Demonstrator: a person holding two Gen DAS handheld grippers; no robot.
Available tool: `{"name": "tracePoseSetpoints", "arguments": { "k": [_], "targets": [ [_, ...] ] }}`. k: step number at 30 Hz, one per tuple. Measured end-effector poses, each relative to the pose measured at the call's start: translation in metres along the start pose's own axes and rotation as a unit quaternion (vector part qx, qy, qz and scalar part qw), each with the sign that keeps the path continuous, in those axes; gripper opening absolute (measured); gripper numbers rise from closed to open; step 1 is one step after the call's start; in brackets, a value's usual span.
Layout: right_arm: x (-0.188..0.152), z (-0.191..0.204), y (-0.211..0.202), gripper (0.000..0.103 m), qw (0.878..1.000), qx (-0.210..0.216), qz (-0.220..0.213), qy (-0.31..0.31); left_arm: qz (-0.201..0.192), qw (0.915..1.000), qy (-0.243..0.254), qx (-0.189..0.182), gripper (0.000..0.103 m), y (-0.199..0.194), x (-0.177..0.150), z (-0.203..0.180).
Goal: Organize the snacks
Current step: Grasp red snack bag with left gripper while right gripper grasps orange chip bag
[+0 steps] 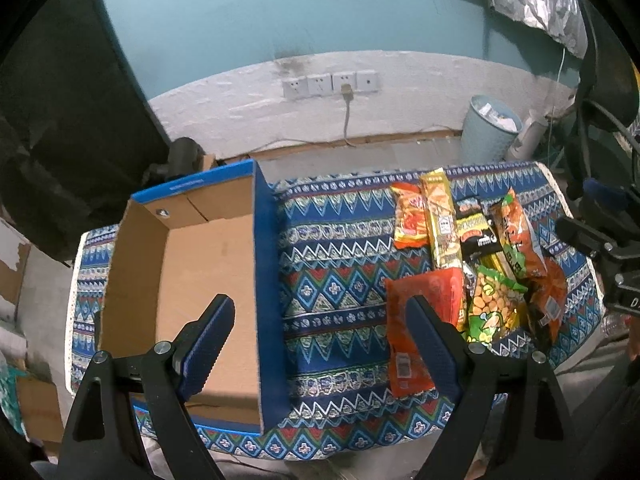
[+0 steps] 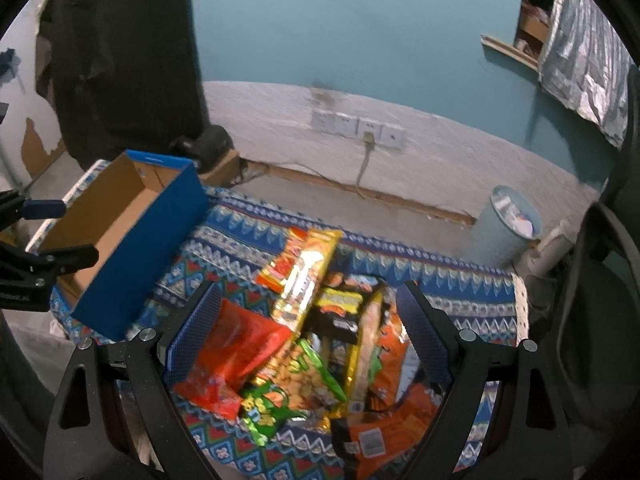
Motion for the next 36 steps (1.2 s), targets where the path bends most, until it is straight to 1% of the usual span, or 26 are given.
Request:
{"name": "tracePoseSetpoints", "arguments": {
  "k": [2,5,10,12,15,18,22,25,31,34,36],
  "targets": [
    [-0.003,-0.007,0.002,0.088,1.000,-0.007,0.006,0.008,0.009,0.9999,0.004,-0.004,0.089,0.006,0.000,-0.005],
    [-0.009,-0.019,0.004,0.088,0.999,-0.024,0.017,0.020,0.027,0.9994,0.002,-0.021,0.089,0.017,-0.001,-0.013],
    [-0.028,-0.046,0.013,0.088,0.996,-0.054,0.053,0.056,0.060,0.9970,0.003,-0.049,0.089,0.036,-0.005,-0.030],
    [-0.040,-0.058,0.018,0.088,0.992,-0.067,0.075,0.073,0.074,0.9957,0.006,-0.055,0.089,0.045,-0.007,-0.037],
    [-0.057,-0.070,0.022,0.088,0.987,-0.089,0.097,0.089,0.098,0.9927,0.008,-0.071,0.089,0.059,-0.010,-0.047],
    [-0.073,-0.081,0.026,0.087,0.981,-0.102,0.116,0.117,0.122,0.9893,-0.004,-0.079,0.089,0.075,-0.014,-0.052],
    [-0.092,-0.100,0.033,0.087,0.968,-0.094,0.143,0.181,0.147,0.9850,-0.023,-0.088,0.089,0.093,-0.020,-0.058],
    [-0.100,-0.108,0.036,0.087,0.961,-0.090,0.157,0.210,0.165,0.9823,-0.024,-0.084,0.089,0.105,-0.025,-0.065],
    [-0.119,-0.115,0.052,0.087,0.950,-0.082,0.180,0.242,0.183,0.9793,-0.035,-0.079,0.089,0.127,-0.031,-0.074],
    [-0.128,-0.118,0.064,0.087,0.943,-0.074,0.195,0.260,0.200,0.9743,-0.048,-0.092,0.089,0.138,-0.033,-0.079],
    [-0.134,-0.119,0.074,0.087,0.937,-0.065,0.208,0.272,0.203,0.9726,-0.060,-0.096,0.089,0.143,-0.035,-0.082]
  ]
}}
Point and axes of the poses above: each gripper's, at about its wrist camera, not at the fingertips, and y roughly the way its jaws point, z to its left, x to its top, the point moved 2 cm from there along y, roughly the way its jaws point, and after that the axes turned 1 degree about x, right-handed, at the moved point
